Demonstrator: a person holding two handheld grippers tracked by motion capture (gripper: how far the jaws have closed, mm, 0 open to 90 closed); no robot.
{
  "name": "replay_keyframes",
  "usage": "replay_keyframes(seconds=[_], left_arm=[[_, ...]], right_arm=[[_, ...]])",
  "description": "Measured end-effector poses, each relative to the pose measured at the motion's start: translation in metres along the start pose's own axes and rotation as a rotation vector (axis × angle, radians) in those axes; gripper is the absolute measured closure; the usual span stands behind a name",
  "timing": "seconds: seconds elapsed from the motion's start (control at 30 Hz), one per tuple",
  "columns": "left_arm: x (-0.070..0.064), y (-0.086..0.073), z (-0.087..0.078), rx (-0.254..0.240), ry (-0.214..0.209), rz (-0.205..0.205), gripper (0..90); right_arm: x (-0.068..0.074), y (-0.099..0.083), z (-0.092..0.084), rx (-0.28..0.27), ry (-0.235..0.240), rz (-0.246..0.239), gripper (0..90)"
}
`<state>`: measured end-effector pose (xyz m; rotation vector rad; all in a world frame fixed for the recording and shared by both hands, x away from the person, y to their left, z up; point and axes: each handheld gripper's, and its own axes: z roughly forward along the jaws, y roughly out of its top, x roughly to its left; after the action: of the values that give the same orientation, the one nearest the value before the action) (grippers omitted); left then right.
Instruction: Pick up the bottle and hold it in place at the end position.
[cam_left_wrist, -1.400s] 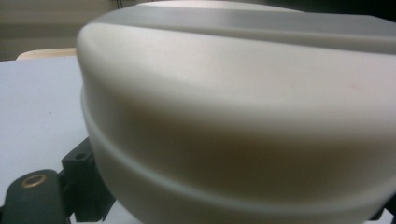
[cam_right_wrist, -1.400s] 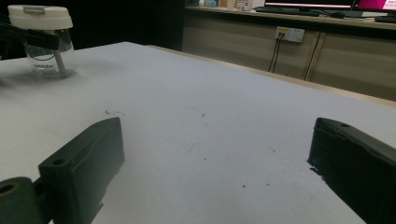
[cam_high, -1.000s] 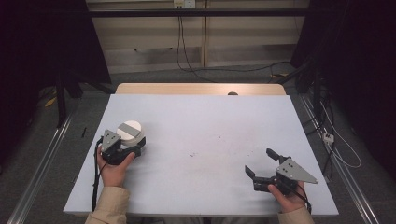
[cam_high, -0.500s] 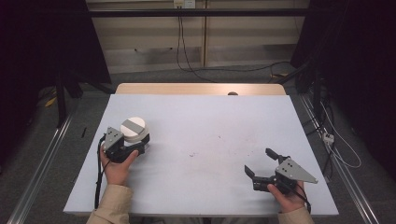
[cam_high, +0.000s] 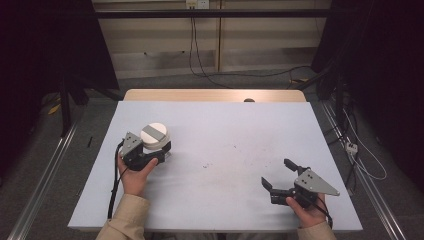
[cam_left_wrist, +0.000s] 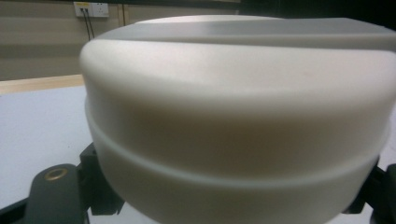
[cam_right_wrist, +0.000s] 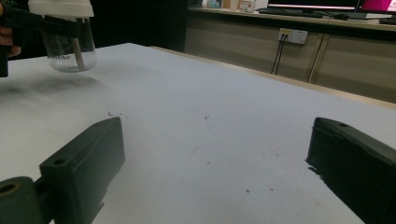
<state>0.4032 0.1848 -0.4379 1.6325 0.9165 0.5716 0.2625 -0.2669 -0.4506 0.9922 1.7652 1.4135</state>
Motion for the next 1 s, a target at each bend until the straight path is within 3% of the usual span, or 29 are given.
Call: replay_keyframes(seconds=[1.0], left_arm=[[-0.018, 0.013, 0.031, 0.023, -0.06, 0.021, 18.3]], right_arm=[[0.0, 0.0, 0.001, 0.002, -0.001, 0.0, 3.6]])
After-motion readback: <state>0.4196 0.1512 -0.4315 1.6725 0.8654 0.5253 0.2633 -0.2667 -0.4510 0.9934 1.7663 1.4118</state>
